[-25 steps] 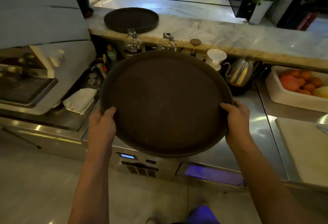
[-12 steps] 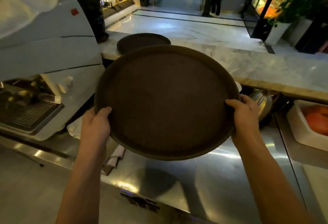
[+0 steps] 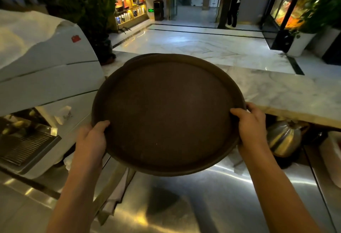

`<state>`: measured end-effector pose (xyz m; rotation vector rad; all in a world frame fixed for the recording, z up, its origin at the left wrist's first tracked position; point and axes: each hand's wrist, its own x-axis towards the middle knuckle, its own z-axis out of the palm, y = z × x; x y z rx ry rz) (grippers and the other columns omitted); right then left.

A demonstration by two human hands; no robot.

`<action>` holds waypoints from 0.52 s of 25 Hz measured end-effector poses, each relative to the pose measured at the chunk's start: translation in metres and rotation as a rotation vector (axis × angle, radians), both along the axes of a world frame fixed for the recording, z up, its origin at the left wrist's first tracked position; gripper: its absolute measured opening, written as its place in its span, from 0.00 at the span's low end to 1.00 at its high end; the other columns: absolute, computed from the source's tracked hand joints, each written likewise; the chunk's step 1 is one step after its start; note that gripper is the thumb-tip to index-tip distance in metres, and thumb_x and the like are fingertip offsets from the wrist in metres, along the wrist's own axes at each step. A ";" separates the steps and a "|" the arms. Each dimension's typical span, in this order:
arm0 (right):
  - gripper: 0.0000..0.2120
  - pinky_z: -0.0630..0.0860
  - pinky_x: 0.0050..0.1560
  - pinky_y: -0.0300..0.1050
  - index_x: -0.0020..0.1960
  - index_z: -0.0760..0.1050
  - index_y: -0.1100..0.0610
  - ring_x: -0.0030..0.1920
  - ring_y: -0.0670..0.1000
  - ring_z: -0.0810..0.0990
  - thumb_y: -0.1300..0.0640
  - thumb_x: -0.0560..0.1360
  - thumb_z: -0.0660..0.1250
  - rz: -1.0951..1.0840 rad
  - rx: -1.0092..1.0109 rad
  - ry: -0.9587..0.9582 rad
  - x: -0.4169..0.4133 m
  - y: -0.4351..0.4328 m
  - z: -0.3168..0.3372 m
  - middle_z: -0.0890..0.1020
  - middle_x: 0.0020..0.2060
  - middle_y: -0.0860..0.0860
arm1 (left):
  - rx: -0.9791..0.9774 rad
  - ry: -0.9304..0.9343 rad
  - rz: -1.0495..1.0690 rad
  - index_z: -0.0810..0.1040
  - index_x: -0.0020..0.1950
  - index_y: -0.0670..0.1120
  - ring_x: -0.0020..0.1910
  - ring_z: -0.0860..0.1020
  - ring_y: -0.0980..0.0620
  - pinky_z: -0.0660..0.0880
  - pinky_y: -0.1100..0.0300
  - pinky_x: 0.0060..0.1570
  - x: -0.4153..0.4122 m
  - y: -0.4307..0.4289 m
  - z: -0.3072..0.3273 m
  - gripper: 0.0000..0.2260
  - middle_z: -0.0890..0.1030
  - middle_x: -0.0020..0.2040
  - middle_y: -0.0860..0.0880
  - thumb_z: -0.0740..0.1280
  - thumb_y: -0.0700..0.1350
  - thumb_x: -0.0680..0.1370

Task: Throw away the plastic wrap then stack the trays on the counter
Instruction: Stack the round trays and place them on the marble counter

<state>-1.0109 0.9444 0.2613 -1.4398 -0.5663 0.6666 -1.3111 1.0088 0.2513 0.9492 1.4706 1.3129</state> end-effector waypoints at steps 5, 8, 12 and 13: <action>0.12 0.79 0.50 0.49 0.59 0.74 0.55 0.49 0.51 0.80 0.59 0.76 0.62 -0.054 -0.032 -0.067 0.003 0.057 0.008 0.81 0.49 0.49 | -0.009 0.042 0.002 0.75 0.50 0.52 0.41 0.79 0.52 0.72 0.56 0.36 -0.001 0.073 0.006 0.06 0.81 0.43 0.52 0.65 0.52 0.75; 0.13 0.78 0.45 0.47 0.60 0.74 0.56 0.49 0.52 0.81 0.60 0.76 0.62 -0.069 -0.025 -0.063 -0.002 0.101 0.015 0.81 0.50 0.51 | -0.028 0.037 -0.081 0.74 0.42 0.53 0.35 0.82 0.53 0.73 0.56 0.33 -0.008 0.131 0.010 0.04 0.83 0.32 0.54 0.65 0.52 0.75; 0.09 0.80 0.48 0.52 0.55 0.73 0.55 0.49 0.53 0.80 0.60 0.76 0.61 -0.049 -0.054 -0.127 -0.012 0.177 0.023 0.81 0.49 0.53 | -0.043 0.004 -0.165 0.75 0.42 0.49 0.41 0.83 0.48 0.78 0.51 0.42 -0.020 0.231 0.012 0.03 0.84 0.35 0.53 0.67 0.48 0.74; 0.06 0.80 0.47 0.52 0.52 0.72 0.53 0.48 0.52 0.80 0.60 0.76 0.61 -0.034 -0.069 -0.162 -0.013 0.196 0.024 0.80 0.48 0.52 | -0.051 0.000 -0.186 0.75 0.42 0.50 0.42 0.82 0.48 0.78 0.52 0.41 -0.022 0.257 0.012 0.03 0.84 0.38 0.52 0.66 0.47 0.75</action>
